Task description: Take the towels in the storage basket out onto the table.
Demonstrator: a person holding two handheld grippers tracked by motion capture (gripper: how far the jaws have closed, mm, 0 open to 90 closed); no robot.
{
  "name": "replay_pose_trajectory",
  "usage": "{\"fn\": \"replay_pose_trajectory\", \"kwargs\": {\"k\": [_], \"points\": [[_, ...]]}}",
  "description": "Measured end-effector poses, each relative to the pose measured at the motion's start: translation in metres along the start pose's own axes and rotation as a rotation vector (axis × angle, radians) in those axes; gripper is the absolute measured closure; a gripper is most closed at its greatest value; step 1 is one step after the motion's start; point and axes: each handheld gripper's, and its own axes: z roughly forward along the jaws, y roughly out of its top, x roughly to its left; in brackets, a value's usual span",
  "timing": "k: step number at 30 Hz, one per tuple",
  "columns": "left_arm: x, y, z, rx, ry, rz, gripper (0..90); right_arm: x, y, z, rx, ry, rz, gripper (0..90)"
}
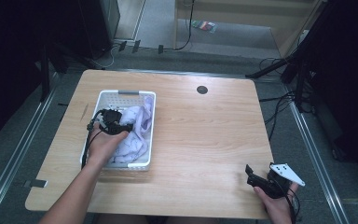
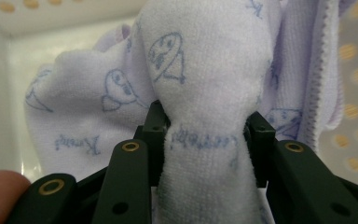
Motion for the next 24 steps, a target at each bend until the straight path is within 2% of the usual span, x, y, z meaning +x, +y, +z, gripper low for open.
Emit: {"fn": "replay_pose_trajectory", "kwargs": {"k": [1,3,5,7,8,11,15,16,17,24], "points": [[-0.001,0.001,-0.005,-0.015,0.007,0.012,62.7,0.0,0.0,0.0,0.0,0.001,0.0,5.8],[-0.002,0.002,-0.007,-0.022,-0.004,0.008,62.9,0.0,0.0,0.0,0.0,0.001,0.0,5.8],[-0.005,0.004,-0.013,-0.027,-0.005,0.031,62.9,0.0,0.0,0.0,0.0,0.001,0.0,5.8],[-0.007,0.007,-0.022,-0.065,0.0,0.037,62.9,0.0,0.0,0.0,0.001,0.001,0.001,5.8],[-0.007,0.007,-0.022,-0.065,0.0,0.037,62.9,0.0,0.0,0.0,0.001,0.001,0.001,5.8],[-0.009,0.011,-0.035,-0.107,0.02,0.049,62.9,0.0,0.0,0.0,0.002,-0.001,0.0,5.8],[-0.009,0.014,-0.055,-0.204,0.056,0.058,62.8,0.0,0.0,0.0,0.003,-0.001,0.0,5.8],[-0.009,0.014,-0.055,-0.204,0.056,0.058,62.7,0.0,0.0,0.0,0.003,-0.001,0.0,5.8],[-0.009,0.015,-0.062,-0.232,0.067,0.055,62.7,0.0,0.0,0.0,0.005,-0.002,0.003,5.8],[-0.012,0.021,-0.079,-0.288,0.08,0.061,62.7,0.0,0.0,0.0,0.005,-0.002,0.003,5.8]]}}
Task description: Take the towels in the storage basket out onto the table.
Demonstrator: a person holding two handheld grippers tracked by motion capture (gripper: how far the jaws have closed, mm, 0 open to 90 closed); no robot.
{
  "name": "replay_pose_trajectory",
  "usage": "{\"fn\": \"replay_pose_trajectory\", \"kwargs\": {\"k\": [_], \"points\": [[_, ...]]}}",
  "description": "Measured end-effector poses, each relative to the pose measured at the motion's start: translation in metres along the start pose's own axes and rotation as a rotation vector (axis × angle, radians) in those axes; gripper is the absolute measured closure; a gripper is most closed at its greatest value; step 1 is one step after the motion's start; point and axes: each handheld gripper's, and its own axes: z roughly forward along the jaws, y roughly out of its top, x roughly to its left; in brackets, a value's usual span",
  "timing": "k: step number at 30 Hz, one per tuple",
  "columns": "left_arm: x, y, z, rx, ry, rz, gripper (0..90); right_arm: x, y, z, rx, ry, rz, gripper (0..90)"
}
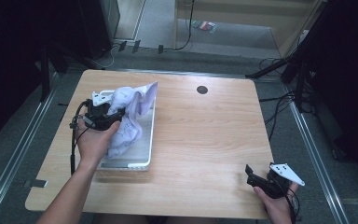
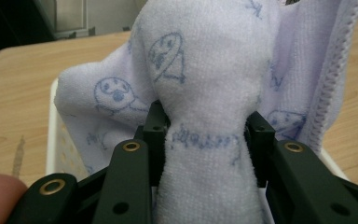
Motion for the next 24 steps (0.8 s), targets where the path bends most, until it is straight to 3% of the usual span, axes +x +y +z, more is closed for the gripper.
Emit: {"fn": "replay_pose_trajectory", "kwargs": {"k": [16,24], "points": [[-0.014,0.022,-0.022,-0.087,0.005,0.018,62.1,0.0,0.0,0.0,-0.001,0.0,0.0,5.8],[-0.034,0.034,-0.028,-0.143,-0.014,0.032,61.8,0.0,0.0,0.0,-0.002,0.001,0.0,5.8]]}}
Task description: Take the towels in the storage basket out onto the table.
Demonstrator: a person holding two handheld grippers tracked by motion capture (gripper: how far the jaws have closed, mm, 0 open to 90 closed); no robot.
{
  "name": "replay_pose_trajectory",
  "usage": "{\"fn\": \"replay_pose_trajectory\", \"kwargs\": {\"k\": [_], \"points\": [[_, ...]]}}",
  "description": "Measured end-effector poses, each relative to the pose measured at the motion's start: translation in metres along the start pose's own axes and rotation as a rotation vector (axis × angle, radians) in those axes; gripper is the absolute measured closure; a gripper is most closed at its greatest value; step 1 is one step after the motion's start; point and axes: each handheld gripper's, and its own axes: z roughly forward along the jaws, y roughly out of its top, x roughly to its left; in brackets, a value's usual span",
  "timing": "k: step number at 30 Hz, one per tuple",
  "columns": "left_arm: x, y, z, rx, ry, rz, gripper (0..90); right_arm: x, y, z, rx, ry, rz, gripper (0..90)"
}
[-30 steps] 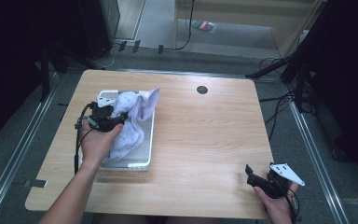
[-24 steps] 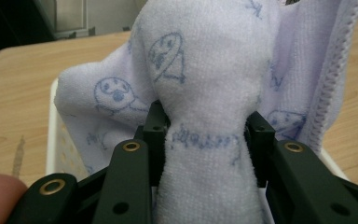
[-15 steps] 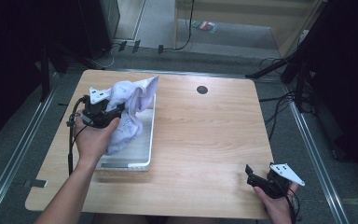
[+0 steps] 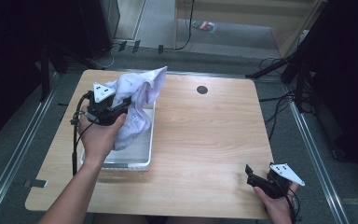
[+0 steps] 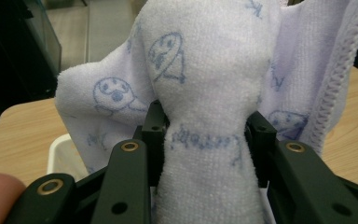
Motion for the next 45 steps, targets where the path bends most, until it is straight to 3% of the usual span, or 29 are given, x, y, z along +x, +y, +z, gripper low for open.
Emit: {"fn": "replay_pose_trajectory", "kwargs": {"k": [9,24,45], "points": [[-0.02,0.012,0.001,-0.02,-0.024,0.025,61.6,0.0,0.0,0.0,0.0,0.002,0.0,5.8],[-0.067,0.028,0.016,-0.026,-0.092,0.085,61.5,0.0,0.0,0.0,-0.002,0.002,0.0,5.8],[-0.116,0.031,0.04,-0.007,-0.164,0.095,61.5,-0.001,0.0,-0.001,-0.01,0.008,-0.001,5.8]]}}
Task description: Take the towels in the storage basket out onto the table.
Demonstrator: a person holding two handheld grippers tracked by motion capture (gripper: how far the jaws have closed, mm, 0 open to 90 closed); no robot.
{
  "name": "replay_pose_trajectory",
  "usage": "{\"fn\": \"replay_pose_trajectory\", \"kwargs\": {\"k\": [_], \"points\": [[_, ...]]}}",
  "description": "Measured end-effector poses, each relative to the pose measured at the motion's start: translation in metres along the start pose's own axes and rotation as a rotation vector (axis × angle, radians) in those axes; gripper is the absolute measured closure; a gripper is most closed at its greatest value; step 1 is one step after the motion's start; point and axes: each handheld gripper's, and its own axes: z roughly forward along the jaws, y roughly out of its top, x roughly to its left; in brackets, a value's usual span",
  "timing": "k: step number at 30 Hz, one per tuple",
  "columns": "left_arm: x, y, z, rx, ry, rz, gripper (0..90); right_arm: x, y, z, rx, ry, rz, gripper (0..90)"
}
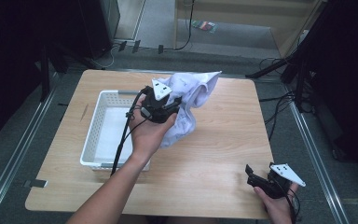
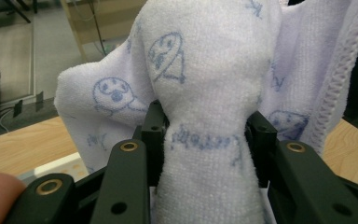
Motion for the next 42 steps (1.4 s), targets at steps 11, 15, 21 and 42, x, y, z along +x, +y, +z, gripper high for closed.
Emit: {"fn": "replay_pose_trajectory", "kwargs": {"k": [11,15,21,42], "points": [[-0.018,0.0,0.017,0.018,-0.03,0.004,61.4,0.0,0.0,0.0,-0.007,0.003,-0.001,5.8],[-0.024,-0.002,0.025,0.025,-0.038,0.001,61.4,0.0,0.0,0.0,-0.007,0.004,0.0,5.8],[-0.033,-0.007,0.035,0.043,-0.05,0.006,61.3,0.0,0.0,0.0,-0.01,0.006,0.002,5.8],[-0.058,-0.051,0.09,0.157,-0.061,-0.007,60.5,0.001,-0.001,-0.002,-0.022,0.015,-0.001,5.6]]}}
